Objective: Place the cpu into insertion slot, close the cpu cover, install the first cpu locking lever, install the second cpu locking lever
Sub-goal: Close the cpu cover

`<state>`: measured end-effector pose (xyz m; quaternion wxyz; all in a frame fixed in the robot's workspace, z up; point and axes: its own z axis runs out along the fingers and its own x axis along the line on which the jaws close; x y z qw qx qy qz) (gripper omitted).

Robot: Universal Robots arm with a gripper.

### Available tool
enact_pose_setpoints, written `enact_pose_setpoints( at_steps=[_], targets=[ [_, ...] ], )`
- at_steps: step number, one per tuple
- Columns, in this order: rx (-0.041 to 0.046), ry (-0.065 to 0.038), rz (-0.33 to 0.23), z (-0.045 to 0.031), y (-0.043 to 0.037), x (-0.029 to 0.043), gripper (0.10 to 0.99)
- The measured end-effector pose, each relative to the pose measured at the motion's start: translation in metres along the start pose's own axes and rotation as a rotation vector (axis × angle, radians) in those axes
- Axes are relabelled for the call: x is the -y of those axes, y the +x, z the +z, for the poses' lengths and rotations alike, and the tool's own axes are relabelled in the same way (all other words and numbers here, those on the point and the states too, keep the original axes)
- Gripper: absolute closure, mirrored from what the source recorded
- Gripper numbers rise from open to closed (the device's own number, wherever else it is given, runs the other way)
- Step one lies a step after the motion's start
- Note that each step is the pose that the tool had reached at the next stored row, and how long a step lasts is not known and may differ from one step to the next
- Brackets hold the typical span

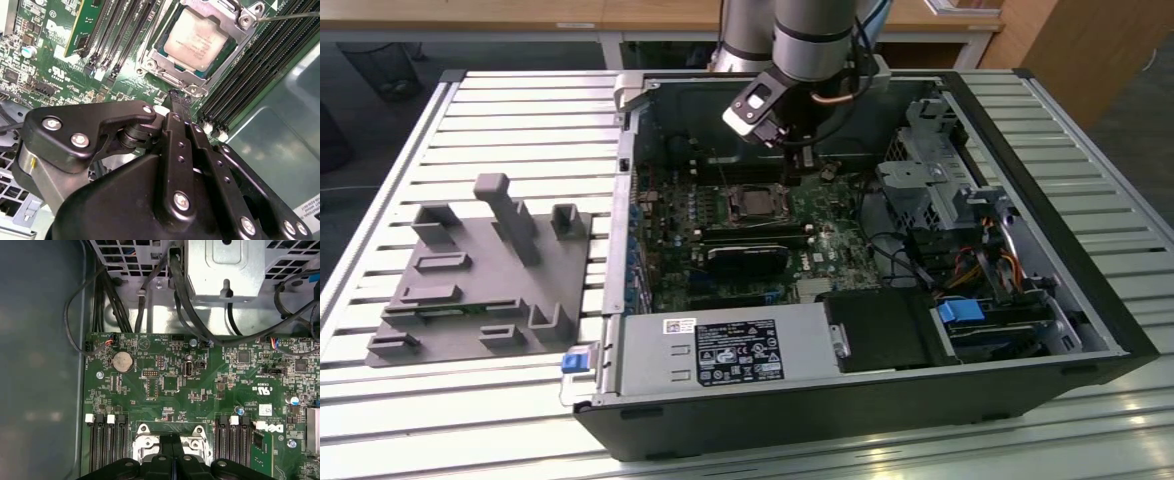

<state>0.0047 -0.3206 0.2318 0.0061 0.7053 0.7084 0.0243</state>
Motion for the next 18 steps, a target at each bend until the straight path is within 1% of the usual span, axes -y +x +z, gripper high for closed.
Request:
enact_pose_setpoints(
  at_steps=[5,9,18],
  targets=[
    [0.0001,0.0,0.0,0.006,-0.0001,0.0004,0.98],
    [0.0001,0.0,0.0,0.0092,-0.0002,0.0006,0.98],
    [0.0,0.0,0.0,0.0123,-0.0003,0.0029,0.98]
  ],
)
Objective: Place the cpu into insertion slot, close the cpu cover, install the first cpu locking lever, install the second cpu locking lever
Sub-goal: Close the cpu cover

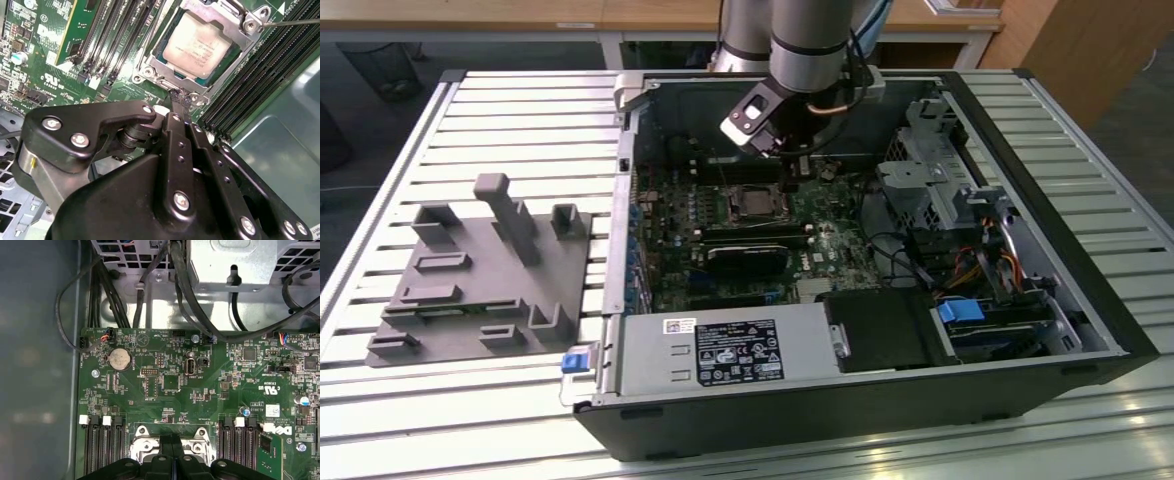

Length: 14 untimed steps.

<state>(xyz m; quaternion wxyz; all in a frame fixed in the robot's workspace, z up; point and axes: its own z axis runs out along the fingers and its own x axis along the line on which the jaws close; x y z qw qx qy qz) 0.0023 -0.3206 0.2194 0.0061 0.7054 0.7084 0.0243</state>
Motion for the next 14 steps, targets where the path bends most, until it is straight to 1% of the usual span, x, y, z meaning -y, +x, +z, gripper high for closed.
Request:
enact_pose_setpoints(
  at_steps=[4,5,9,14],
  targets=[
    [-0.0001,0.0,0.0,0.003,-0.0001,0.0019,0.98],
    [0.0,0.0,0.0,0.0036,-0.0001,0.003,0.98],
    [-0.0001,0.0,0.0,0.0042,-0.0001,0.0119,0.98],
    [-0.0002,0.0,0.0,0.0054,-0.0001,0.0152,0.98]
  ],
)
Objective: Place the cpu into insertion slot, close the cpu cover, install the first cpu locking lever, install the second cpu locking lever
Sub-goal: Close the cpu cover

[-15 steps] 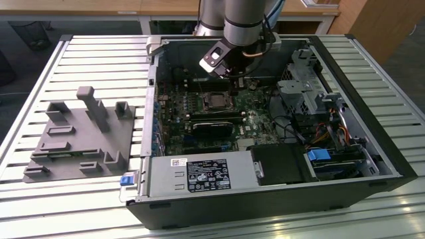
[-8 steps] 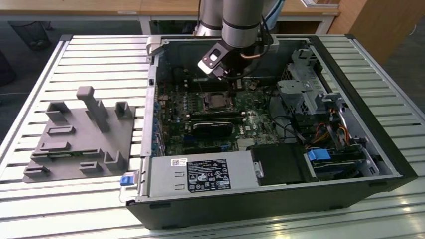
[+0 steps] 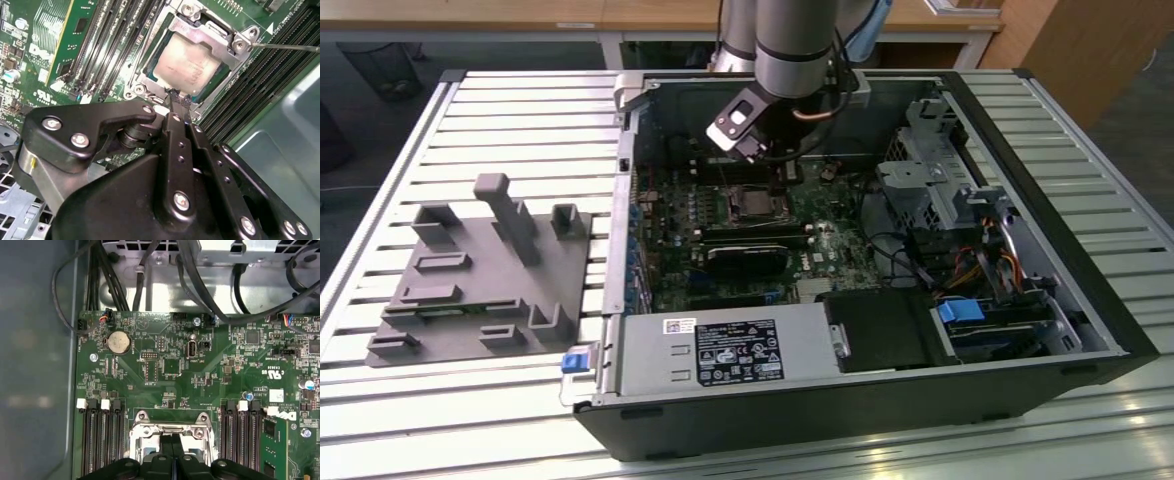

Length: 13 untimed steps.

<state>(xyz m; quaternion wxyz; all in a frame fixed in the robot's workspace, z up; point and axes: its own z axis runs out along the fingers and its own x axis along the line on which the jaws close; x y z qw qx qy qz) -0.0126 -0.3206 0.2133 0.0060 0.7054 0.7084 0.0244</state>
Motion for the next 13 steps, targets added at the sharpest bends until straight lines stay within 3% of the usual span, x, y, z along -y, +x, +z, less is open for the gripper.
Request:
enact_pose_setpoints(
  at_steps=[13],
  targets=[
    [0.0,0.0,0.0,0.0013,0.0,0.0034,0.98]
  ],
)
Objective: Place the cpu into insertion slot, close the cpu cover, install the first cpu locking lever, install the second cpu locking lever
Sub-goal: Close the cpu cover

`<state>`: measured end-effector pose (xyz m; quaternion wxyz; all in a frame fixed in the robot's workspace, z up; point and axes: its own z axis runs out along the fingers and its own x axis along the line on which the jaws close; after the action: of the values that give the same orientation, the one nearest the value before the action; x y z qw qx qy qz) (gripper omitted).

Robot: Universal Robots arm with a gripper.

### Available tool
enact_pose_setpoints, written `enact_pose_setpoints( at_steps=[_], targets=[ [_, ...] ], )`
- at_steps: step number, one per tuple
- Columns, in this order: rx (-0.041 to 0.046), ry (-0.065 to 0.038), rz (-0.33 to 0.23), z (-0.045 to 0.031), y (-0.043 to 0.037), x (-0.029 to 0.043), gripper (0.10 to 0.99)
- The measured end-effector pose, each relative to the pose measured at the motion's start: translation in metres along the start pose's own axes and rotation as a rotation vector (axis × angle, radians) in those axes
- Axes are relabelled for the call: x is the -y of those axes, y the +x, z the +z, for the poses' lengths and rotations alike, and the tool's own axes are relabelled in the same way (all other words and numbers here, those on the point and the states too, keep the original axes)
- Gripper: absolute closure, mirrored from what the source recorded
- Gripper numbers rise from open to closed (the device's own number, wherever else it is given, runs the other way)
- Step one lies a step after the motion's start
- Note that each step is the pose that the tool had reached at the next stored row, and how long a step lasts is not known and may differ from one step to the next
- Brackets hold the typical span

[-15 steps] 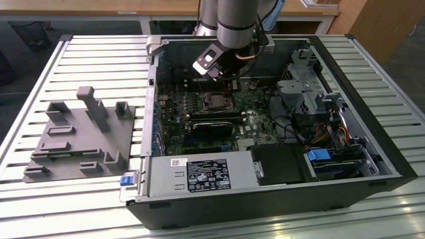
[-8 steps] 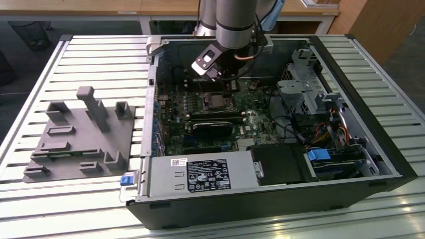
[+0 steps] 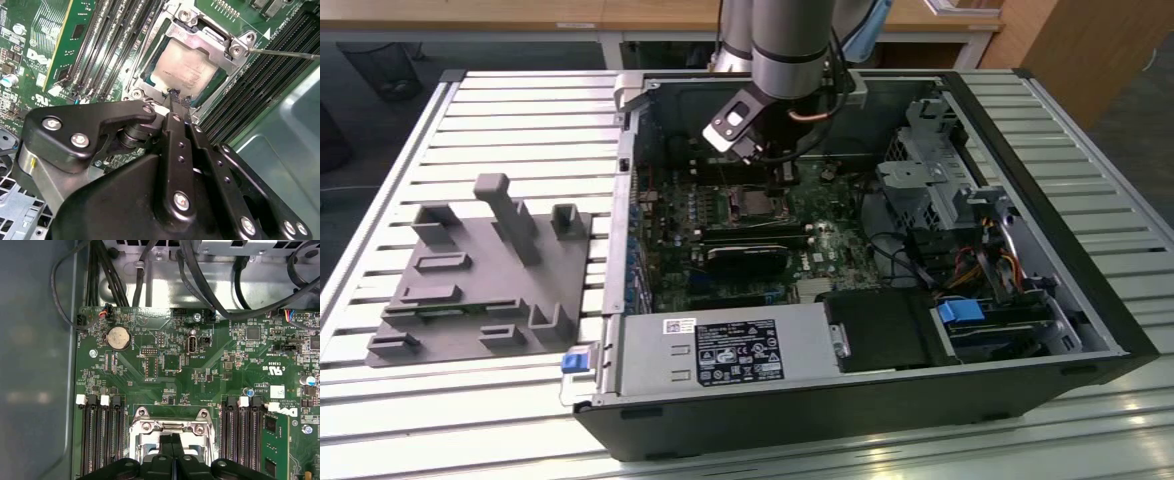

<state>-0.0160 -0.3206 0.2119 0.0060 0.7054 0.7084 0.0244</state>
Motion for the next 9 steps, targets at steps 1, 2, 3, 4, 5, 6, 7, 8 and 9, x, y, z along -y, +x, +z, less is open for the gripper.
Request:
enact_pose_setpoints(
  at_steps=[1,2,3,4,5,6,7,8,9],
  targets=[
    [-0.0001,0.0,0.0,0.0001,0.0,0.0004,0.98],
    [-0.0001,0.0,0.0,0.0002,0.0,0.0008,0.98],
    [-0.0001,0.0,0.0,0.0003,0.0,0.0012,0.98],
    [-0.0002,0.0,0.0,0.0005,0.0,0.0018,0.98],
    [-0.0001,0.0,0.0,0.0006,0.0,0.0022,0.98],
    [0.0,0.0,0.0,0.0007,0.0,0.0027,0.98],
    [-0.0001,0.0,0.0,0.0009,0.0,0.0034,0.98],
    [-0.0001,0.0,0.0,0.001,0.0,0.0042,0.98],
    [-0.0003,0.0,0.0,0.0016,0.0,0.0049,0.98]
  ],
)
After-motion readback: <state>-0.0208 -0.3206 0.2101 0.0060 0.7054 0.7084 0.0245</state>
